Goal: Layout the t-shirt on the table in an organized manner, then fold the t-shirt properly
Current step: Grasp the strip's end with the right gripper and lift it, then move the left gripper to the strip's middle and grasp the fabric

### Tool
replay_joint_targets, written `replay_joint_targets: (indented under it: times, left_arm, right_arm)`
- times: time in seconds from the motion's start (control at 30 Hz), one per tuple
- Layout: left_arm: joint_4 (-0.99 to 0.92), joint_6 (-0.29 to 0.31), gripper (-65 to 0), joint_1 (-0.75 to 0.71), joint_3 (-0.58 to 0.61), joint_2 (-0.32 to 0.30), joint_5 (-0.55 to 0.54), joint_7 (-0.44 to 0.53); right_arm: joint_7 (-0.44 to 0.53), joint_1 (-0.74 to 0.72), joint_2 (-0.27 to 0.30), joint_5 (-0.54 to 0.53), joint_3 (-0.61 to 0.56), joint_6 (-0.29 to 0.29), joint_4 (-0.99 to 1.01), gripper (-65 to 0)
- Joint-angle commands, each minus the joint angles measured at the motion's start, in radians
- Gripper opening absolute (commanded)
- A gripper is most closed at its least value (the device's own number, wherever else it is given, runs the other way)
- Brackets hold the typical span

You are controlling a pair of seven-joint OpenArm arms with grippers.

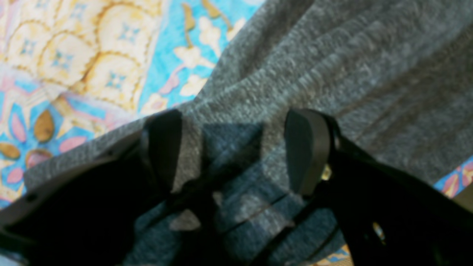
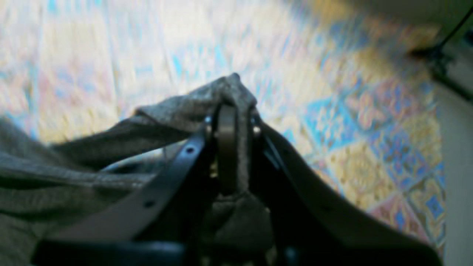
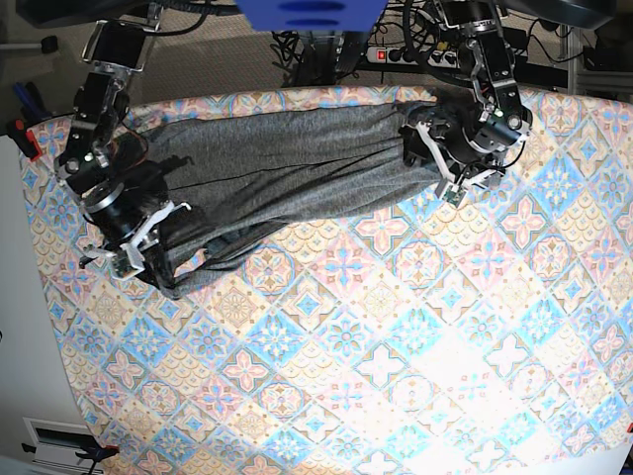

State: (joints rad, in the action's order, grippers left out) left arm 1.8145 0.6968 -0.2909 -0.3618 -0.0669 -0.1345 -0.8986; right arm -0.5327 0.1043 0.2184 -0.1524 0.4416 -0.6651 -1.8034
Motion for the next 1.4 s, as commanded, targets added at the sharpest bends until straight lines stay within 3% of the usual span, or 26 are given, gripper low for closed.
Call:
replay_joint_targets:
  times: [0.0,0.2,0.47,0.77,0.93,1.27,1.37]
  left_arm:
    - [0.015,0.001,-22.6,0.005,-0.001,-0.007,-0.012,0.011]
    - [0.015,0.001,-22.6,0.005,-0.003,-0.007,-0.012,0.009]
    - [0.184,0.001,-22.2,-0.014,-0.001,0.000,-0.034,0.008]
    - [0.270,0.001,-22.0,0.088,0.011,0.012,-0.284,0.014]
    - [0.224,0.001,-22.5,0.264,0.166,0.012,-0.276,0.012]
    - [-0.141,0.001,-22.5,0.546,0.603,0.012,-0.011,0.016]
    - [-0.270,0.001,-22.6,0.595,0.694,0.014,0.006,0.017]
  right_arm:
    - [0.029,0.012,0.011,-0.005,0.026,0.005,-0.014,-65.0]
    - [0.147,0.105,-0.012,-0.011,0.047,0.005,-0.006,-65.0]
    - [0.156,0.119,-0.018,-0.011,0.047,0.005,0.034,-65.0]
    - [0.156,0.119,-0.018,-0.011,0.043,0.005,0.055,-65.0]
    - [0.155,0.119,-0.018,-0.011,0.043,0.005,0.055,-65.0]
    - [0.153,0.128,-0.018,-0.011,0.047,0.005,0.055,-65.0]
    - [0.153,0.139,-0.018,-0.011,0.047,0.005,0.055,-65.0]
